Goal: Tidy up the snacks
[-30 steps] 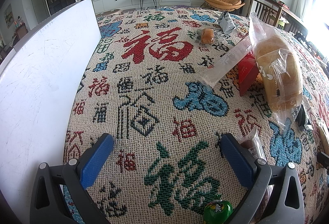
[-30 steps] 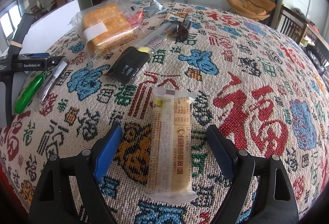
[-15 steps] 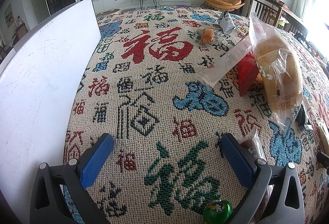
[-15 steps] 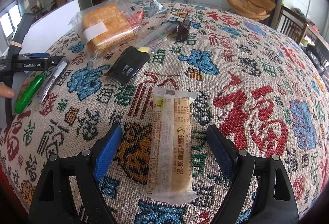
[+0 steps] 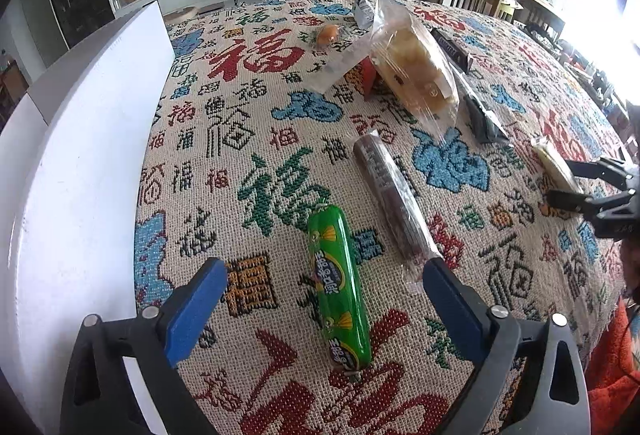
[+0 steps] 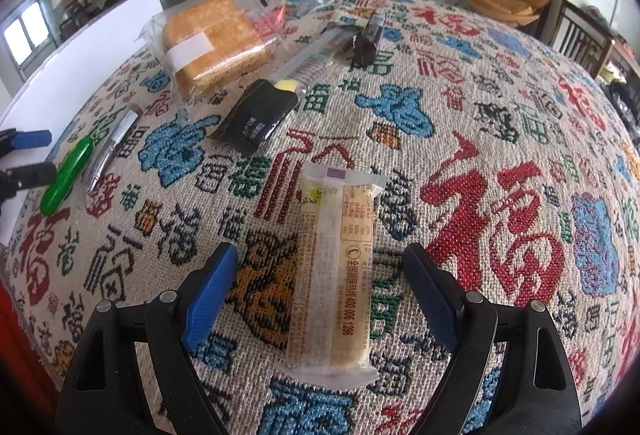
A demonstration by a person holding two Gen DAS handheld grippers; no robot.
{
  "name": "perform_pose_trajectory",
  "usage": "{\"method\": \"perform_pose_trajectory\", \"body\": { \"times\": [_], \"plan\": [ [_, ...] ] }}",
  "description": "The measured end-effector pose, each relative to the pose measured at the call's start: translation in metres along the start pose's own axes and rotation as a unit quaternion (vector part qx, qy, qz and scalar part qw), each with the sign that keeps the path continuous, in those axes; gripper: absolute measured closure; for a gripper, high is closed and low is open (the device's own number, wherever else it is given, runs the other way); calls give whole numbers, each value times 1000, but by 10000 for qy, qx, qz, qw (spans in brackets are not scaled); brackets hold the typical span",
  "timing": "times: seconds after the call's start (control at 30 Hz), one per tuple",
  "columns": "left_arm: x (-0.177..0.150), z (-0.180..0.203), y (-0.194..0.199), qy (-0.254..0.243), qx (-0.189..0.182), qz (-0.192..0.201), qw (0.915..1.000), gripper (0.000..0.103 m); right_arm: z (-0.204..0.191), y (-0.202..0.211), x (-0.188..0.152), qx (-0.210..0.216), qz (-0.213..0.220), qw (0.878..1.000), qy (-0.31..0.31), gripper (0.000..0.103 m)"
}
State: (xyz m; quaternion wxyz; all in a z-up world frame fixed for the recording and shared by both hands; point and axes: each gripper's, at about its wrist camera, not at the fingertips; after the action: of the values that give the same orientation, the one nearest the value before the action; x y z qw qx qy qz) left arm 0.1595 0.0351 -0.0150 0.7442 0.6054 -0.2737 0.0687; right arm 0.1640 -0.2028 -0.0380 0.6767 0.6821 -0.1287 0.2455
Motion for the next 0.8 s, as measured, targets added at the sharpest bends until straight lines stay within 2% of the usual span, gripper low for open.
{"method": "perform_pose_trajectory", "body": {
  "times": [0.07,0.1,0.17,0.2,0.27,0.3,0.43,0.47,0.5,0.53,0.6,0.7,0.8],
  "plan": [
    [-3,-1,-5,118,50,-85,9999,28,9,4,8,353,-363,9985,-227,18],
    [-4,-3,-8,220,40,-147,9996,33,16,9,12,584,-511,9962,-401,19],
    [-6,-3,-12,271,53,-238,9993,51,28,16,20,838,-699,9920,-640,19],
    [-8,0,-12,197,120,-205,9995,53,34,19,24,903,-794,9900,-742,19],
    [-10,5,-11,35,87,-177,9998,72,40,21,31,938,-929,9876,-852,19],
    [-11,7,-10,31,27,-173,9998,77,41,19,33,924,-1043,9866,-851,19],
    [-18,9,-5,118,-60,-26,9999,80,21,4,33,647,-1300,9882,-483,21],
    [-21,7,-3,197,-129,35,9997,80,16,-1,31,584,-1350,9882,-418,28],
    [-25,6,0,296,-229,102,9992,80,12,-4,28,481,-1380,9886,-363,40],
    [-29,4,4,403,-351,168,9984,81,10,-7,25,344,-1408,9889,-331,72],
    [-37,0,17,688,-653,346,9949,81,11,-4,21,315,-1281,9899,-520,73],
    [-44,-2,50,1009,-1111,734,9860,81,13,11,19,565,-1055,9901,-740,73],
    [-38,-8,94,1199,-1506,1214,9738,81,-1,44,33,971,-683,9900,-765,73]
  ]
}}
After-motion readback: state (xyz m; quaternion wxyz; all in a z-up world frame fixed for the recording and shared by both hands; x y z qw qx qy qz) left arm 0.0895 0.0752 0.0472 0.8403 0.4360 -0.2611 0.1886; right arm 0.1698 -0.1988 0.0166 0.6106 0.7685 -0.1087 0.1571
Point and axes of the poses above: each gripper's, at about its wrist camera, not at the fingertips, and y roughly against the way its jaws point, z to its right, x to its top, and after that the axes turned 6 degrees about -x, right-handed
